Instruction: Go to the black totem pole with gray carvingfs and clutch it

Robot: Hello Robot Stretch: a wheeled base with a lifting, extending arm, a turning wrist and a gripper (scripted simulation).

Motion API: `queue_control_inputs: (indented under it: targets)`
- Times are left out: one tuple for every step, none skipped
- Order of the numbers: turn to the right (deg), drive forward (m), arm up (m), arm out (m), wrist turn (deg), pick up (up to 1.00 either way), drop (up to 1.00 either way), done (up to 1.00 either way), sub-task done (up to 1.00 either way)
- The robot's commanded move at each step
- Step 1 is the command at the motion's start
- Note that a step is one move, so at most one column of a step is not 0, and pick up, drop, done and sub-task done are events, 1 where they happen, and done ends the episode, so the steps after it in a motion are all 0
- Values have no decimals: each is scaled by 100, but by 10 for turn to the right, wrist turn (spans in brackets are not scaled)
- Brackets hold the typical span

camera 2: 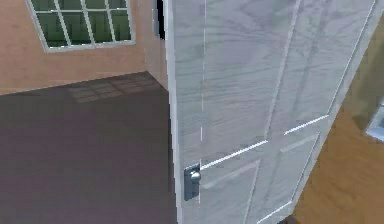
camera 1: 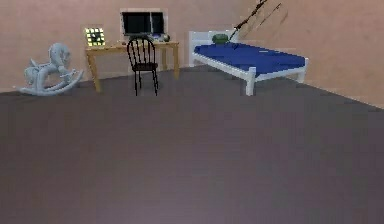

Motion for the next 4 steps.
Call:
queue_control_inputs:
  targets:
    - [0, 100, 0, 0, 0, 0, 0, 0, 0]
    - [0, 100, 0, 0, 0, 0, 0, 0, 0]
    - [0, 100, 0, 0, 0, 0, 0, 0, 0]
    - [30, 0, 0, 0, 0, 0, 0, 0, 0]
